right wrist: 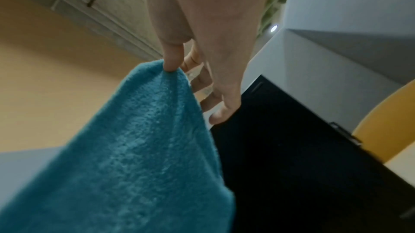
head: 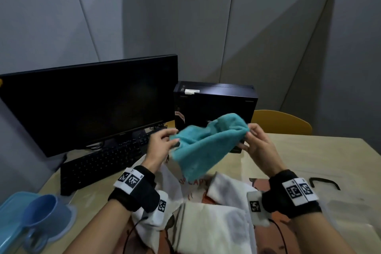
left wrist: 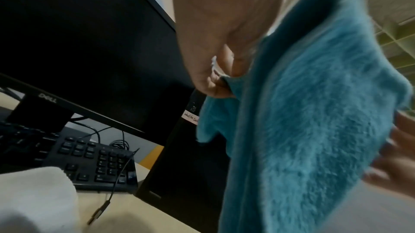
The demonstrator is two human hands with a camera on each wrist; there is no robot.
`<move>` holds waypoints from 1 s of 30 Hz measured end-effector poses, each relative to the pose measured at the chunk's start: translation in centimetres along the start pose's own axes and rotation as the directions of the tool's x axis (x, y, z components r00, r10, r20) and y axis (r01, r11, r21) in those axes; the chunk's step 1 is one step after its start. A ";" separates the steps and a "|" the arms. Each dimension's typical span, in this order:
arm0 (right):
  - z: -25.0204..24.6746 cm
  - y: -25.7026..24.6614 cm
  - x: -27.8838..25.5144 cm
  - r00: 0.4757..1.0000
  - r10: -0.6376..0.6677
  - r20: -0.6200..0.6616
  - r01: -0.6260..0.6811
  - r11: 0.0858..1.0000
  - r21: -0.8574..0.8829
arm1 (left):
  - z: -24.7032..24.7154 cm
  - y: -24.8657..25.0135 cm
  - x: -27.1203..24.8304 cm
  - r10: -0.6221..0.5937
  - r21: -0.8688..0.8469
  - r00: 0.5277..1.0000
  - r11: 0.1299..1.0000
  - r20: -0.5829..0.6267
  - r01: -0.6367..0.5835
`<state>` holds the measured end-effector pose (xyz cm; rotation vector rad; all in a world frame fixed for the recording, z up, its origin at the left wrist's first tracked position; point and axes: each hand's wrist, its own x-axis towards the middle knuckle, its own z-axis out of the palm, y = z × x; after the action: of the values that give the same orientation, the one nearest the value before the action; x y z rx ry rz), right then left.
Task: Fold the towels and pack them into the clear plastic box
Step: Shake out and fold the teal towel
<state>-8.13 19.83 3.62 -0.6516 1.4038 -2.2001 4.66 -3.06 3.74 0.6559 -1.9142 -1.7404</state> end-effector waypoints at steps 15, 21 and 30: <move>1.6 3.4 -1.1 0.965 0.136 -0.224 -0.237 0.819 -0.522 | 1.2 0.9 -0.2 0.091 -0.010 0.952 0.996 0.291 -0.092; 5.1 2.5 -1.0 0.996 0.024 -0.088 -0.072 0.797 -0.599 | 2.4 0.4 -1.3 0.088 0.495 0.845 0.776 0.528 -0.391; 6.2 -0.3 -1.3 0.962 -0.239 -0.134 0.113 0.790 -0.603 | 3.5 -1.4 -1.3 0.110 0.248 0.911 0.943 0.398 -0.222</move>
<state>-3.41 16.37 6.02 -0.8044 2.2664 -1.9869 3.48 0.38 2.02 0.2435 -2.4421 -1.5784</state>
